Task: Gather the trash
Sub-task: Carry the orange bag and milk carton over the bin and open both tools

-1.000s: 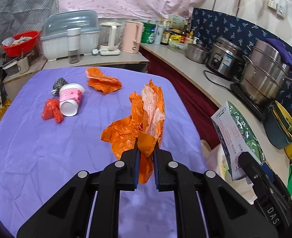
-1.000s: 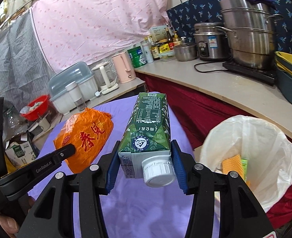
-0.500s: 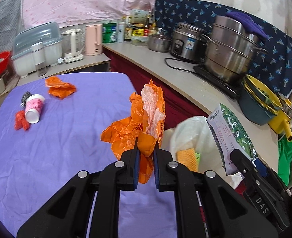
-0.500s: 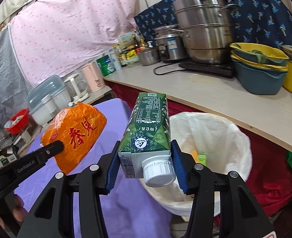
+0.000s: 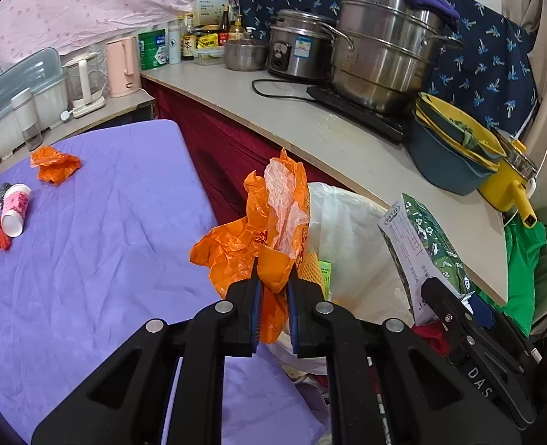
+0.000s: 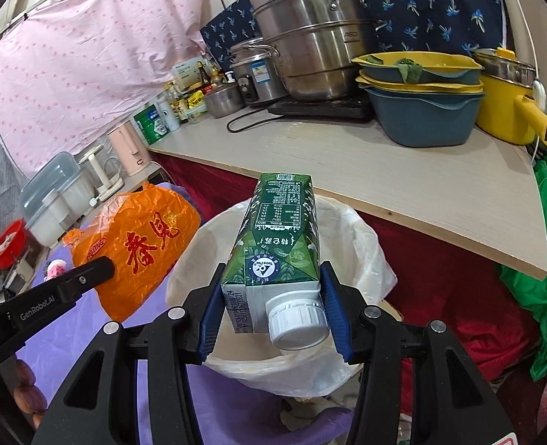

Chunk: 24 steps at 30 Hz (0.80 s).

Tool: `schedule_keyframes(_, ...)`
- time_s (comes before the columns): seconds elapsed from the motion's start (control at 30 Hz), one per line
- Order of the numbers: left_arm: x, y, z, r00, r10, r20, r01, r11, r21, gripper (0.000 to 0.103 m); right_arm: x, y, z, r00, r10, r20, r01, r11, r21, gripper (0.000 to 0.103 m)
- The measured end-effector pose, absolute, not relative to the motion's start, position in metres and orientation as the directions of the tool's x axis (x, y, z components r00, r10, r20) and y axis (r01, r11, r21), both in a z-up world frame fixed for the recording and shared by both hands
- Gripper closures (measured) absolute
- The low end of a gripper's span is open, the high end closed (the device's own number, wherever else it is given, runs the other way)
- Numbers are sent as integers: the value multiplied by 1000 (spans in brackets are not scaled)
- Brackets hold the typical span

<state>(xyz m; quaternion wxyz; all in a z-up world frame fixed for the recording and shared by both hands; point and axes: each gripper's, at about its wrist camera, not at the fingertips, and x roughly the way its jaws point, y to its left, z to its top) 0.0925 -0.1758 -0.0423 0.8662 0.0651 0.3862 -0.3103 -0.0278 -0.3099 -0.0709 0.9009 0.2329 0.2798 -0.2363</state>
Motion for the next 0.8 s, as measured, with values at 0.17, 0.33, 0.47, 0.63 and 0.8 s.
schedule_keyframes(0.17,89,-186,-50,495,-480,-724,595,795,-121,92,-30,-317,-78,727,-289,-624,562,772,297,56)
schedule_keyframes(0.33,89,-192,-55,489,-467,-737,592,798,-114,89,-30,-322,-83,724,-285,-628,569,762,310,55)
schedule_keyframes(0.47,89,-192,-56,496,-452,-741,584,805,-100,87,-33,-323,-81,733,-293,-615,570,757,319,54)
schedule_keyframes(0.63,90,-188,-53,520,-438,-733,567,819,-88,68,-34,-322,-73,741,-303,-599,569,757,321,52)
schedule_keyframes(0.8,93,-181,-48,535,-432,-726,550,830,-89,64,-33,-317,-66,747,-311,-587,563,766,311,47)
